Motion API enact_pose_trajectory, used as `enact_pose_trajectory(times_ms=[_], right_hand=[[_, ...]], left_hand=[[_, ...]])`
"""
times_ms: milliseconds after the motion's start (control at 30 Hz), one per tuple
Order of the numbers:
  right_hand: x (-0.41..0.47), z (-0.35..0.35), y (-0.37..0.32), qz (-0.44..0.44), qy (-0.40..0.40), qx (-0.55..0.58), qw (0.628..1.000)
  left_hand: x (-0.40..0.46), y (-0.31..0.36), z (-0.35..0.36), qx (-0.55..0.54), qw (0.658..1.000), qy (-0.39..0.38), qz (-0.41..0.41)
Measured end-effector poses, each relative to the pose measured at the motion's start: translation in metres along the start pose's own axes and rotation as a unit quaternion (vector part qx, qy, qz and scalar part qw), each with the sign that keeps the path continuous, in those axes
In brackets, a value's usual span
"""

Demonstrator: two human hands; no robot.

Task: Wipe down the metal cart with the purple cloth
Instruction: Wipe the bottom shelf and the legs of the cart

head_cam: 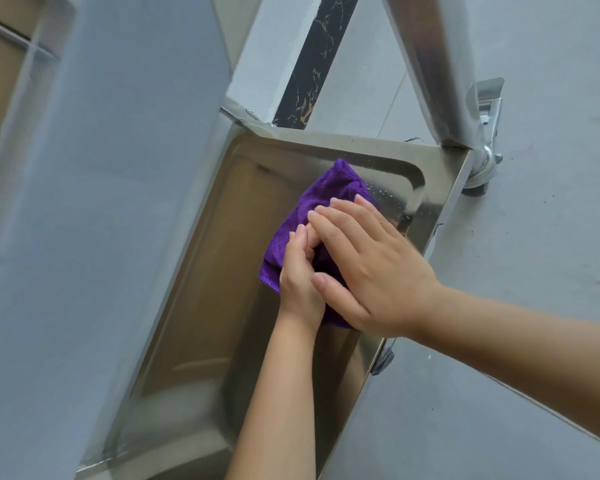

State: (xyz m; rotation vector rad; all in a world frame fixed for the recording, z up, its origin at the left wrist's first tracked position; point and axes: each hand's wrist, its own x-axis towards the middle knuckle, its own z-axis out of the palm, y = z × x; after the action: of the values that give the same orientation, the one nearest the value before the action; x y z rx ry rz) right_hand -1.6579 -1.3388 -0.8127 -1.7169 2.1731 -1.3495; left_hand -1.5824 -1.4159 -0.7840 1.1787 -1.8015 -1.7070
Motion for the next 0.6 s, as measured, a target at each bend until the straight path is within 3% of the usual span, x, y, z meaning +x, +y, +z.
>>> enact_pose_trajectory(times_ms=[67, 200, 333, 433, 500, 600], right_hand=[[0.000, 0.000, 0.000, -0.003, 0.001, 0.010, 1.000], [-0.002, -0.002, 0.004, -0.046, -0.003, 0.038, 0.998], [-0.003, -0.011, 0.006, -0.079, -0.038, 0.114, 0.990], [-0.003, -0.024, 0.002, -0.062, -0.009, 0.147, 0.987], [-0.003, -0.030, -0.002, -0.054, 0.033, 0.096, 0.993], [0.003, -0.026, -0.007, -0.043, -0.015, 0.029, 0.999]], left_hand=[[-0.011, 0.009, 0.005, -0.058, 0.995, -0.030, -0.077], [-0.031, 0.014, 0.012, -0.081, 0.990, -0.054, -0.107], [-0.046, 0.020, 0.019, -0.131, 0.985, -0.017, -0.109], [-0.053, 0.024, 0.022, -0.163, 0.982, 0.047, -0.082], [-0.059, 0.021, 0.020, -0.137, 0.980, 0.139, -0.043], [-0.073, 0.005, 0.011, 0.056, 0.960, 0.272, 0.037]])
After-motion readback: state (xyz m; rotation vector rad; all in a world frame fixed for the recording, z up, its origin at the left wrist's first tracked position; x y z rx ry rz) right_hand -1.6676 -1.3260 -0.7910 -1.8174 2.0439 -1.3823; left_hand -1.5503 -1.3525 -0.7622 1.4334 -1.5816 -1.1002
